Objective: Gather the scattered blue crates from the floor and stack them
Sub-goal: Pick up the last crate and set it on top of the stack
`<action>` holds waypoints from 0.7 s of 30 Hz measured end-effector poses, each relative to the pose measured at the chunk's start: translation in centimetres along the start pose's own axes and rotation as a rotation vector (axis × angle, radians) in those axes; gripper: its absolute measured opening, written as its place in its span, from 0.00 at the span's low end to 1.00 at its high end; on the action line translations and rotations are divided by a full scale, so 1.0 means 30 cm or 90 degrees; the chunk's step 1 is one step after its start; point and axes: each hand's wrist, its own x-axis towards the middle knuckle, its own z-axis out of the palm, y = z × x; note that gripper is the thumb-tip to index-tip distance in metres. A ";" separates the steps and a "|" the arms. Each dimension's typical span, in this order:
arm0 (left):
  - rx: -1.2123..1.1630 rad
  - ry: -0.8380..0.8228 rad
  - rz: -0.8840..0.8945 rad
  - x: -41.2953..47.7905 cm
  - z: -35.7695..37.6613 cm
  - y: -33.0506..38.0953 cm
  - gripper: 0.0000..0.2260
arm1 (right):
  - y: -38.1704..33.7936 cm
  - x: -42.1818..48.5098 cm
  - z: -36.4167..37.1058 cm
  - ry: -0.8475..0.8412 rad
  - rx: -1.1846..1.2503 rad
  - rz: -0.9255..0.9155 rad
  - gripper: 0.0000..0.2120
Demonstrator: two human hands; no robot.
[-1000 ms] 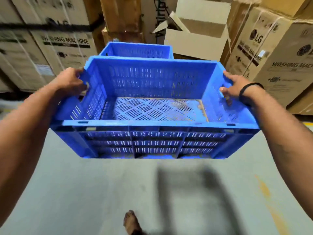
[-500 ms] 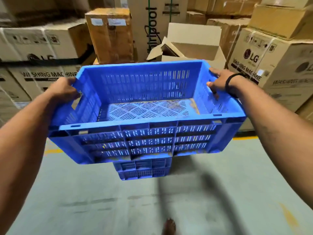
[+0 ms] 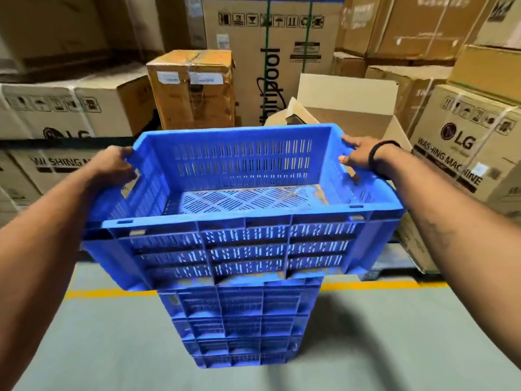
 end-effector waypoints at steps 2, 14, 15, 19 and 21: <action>0.016 -0.035 -0.015 0.065 0.020 -0.010 0.12 | -0.018 0.066 0.031 -0.015 0.013 0.001 0.33; 0.071 -0.057 0.025 0.386 0.081 -0.028 0.22 | -0.032 0.239 0.145 0.016 -0.063 0.046 0.32; 0.082 -0.055 0.028 0.390 0.087 -0.026 0.22 | -0.042 0.251 0.142 0.018 -0.068 0.047 0.32; 0.156 -0.053 0.024 0.394 0.107 -0.037 0.20 | -0.084 0.301 0.140 0.014 -0.054 0.045 0.31; 0.167 -0.051 0.029 0.405 0.105 -0.035 0.20 | -0.083 0.313 0.147 0.022 -0.063 0.046 0.30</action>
